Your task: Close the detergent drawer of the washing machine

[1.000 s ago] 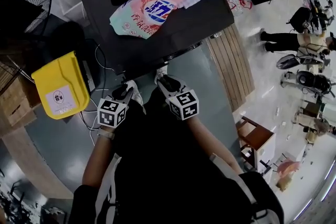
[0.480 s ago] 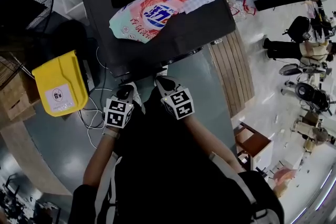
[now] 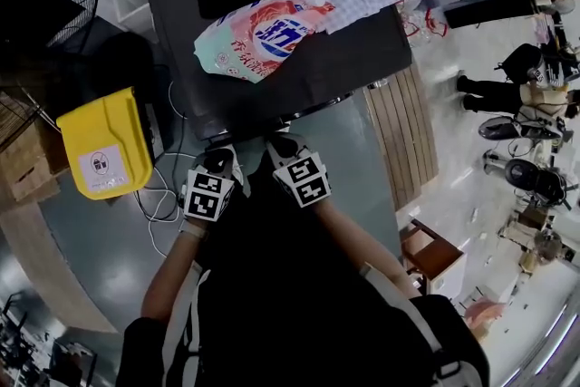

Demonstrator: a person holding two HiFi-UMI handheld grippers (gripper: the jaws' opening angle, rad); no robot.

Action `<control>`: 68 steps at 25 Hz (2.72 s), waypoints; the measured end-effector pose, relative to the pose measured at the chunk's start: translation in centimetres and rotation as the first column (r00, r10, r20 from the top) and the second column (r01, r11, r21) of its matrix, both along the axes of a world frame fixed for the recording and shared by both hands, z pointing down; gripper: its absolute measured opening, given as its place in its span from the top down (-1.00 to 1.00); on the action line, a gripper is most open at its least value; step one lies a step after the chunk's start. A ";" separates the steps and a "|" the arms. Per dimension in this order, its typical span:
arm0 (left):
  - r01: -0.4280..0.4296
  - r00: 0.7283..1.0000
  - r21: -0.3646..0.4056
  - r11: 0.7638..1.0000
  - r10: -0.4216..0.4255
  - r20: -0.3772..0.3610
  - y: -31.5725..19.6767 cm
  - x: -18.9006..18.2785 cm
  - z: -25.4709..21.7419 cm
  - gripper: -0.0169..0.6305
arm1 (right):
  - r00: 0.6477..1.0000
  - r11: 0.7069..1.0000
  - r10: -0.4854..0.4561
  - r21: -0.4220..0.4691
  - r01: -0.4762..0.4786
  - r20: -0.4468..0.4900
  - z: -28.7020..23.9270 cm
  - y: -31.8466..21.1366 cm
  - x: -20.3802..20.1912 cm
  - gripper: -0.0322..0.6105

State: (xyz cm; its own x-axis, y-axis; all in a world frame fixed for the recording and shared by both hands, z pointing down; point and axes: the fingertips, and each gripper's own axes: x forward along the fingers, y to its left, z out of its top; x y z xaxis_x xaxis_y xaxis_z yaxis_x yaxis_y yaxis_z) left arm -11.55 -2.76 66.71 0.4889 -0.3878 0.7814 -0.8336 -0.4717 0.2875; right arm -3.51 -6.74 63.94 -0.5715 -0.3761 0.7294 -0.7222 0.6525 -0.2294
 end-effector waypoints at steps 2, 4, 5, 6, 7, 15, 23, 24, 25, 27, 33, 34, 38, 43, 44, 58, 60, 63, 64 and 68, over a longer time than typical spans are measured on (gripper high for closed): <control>0.007 1.000 0.004 1.000 -0.007 0.005 -0.5 -0.2 0.0 0.91 | 1.000 1.000 -0.005 0.002 0.005 0.000 0.0 -0.4 -0.2 0.85; 0.007 1.000 0.004 1.000 -0.007 0.005 -0.8 -0.1 0.2 0.91 | 1.000 1.000 -0.009 -0.005 0.009 -0.002 0.2 -0.6 -0.2 0.85; 0.005 1.000 0.003 1.000 -0.005 0.005 -0.9 -0.1 0.3 0.91 | 1.000 1.000 -0.010 -0.012 0.010 -0.002 0.3 -0.7 -0.2 0.85; 0.002 1.000 0.002 1.000 -0.002 0.004 -1.0 0.0 0.5 0.91 | 1.000 1.000 -0.009 -0.020 0.009 0.000 0.5 -0.8 -0.2 0.85; 0.000 1.000 -0.001 1.000 0.000 0.003 -1.0 0.1 0.6 0.91 | 1.000 1.000 -0.007 -0.028 0.007 0.004 0.6 -0.8 -0.2 0.85; -0.008 1.000 -0.051 0.999 0.007 -0.023 -1.1 0.4 1.2 0.91 | 1.000 0.995 -0.014 -0.099 0.016 0.019 1.5 -1.0 -0.4 0.85; 0.026 0.999 -0.080 0.996 -0.028 -0.023 -2.6 -0.3 1.6 0.91 | 0.999 0.992 -0.030 -0.122 0.034 0.029 1.7 -2.4 -1.0 0.85; 0.032 0.999 -0.087 0.996 -0.035 -0.029 -2.9 -0.3 1.5 0.92 | 0.999 0.992 -0.039 -0.121 0.042 0.024 1.6 -2.6 -1.1 0.86; 0.038 0.998 -0.103 0.994 -0.042 -0.044 -3.0 -0.2 1.6 0.92 | 0.998 0.990 -0.050 -0.129 0.053 0.021 1.7 -2.6 -1.2 0.86; 0.051 0.996 -0.145 0.988 -0.062 -0.072 -2.9 -0.2 2.0 0.92 | 0.997 0.985 -0.068 -0.157 0.071 0.024 1.7 -2.5 -1.4 0.86; 0.076 0.992 -0.189 0.979 -0.094 -0.087 -3.0 -0.4 2.4 0.92 | 0.996 0.981 -0.080 -0.173 0.084 0.028 1.7 -2.4 -1.4 0.86; 0.077 0.992 -0.186 0.980 -0.095 -0.088 -3.0 -0.4 2.4 0.92 | 0.997 0.981 -0.076 -0.175 0.080 0.029 1.8 -2.4 -1.4 0.85; 0.073 0.990 -0.170 0.983 -0.091 -0.105 -3.0 -0.4 1.7 0.91 | 0.998 0.985 -0.039 -0.168 0.046 0.045 1.5 -2.5 -1.4 0.85; 0.046 0.993 -0.142 0.989 -0.061 -0.104 -2.9 -0.7 1.3 0.91 | 0.996 0.987 0.065 -0.149 -0.056 0.057 0.9 -2.7 -0.5 0.85; 0.032 0.994 -0.133 0.991 -0.045 -0.102 -2.9 -0.6 1.1 0.91 | 0.995 0.987 0.082 -0.146 -0.073 0.060 0.8 -2.6 -0.3 0.85; -0.268 0.955 0.068 0.961 0.274 -0.112 -2.1 3.1 -4.5 0.91 | 0.934 0.937 0.347 -0.001 -0.349 0.086 -3.7 2.5 3.6 0.85; -0.308 0.940 0.110 0.945 0.320 -0.120 -2.3 4.3 -5.9 0.91 | 0.911 0.916 0.396 0.024 -0.401 0.111 -5.1 3.1 4.5 0.85; -0.365 0.911 0.169 0.915 0.389 -0.139 -2.8 6.4 -8.4 0.91 | 0.874 0.879 0.461 0.061 -0.473 0.153 -7.7 3.8 6.4 0.85; -0.382 0.900 0.188 0.905 0.410 -0.145 -2.9 7.3 -9.2 0.91 | 0.863 0.867 0.477 0.075 -0.493 0.164 -8.7 4.1 7.1 0.85; -0.427 0.860 0.271 0.863 0.480 -0.173 -3.4 10.6 -13.0 0.91 | 0.822 0.817 0.532 0.132 -0.561 0.205 -12.7 5.0 10.1 0.85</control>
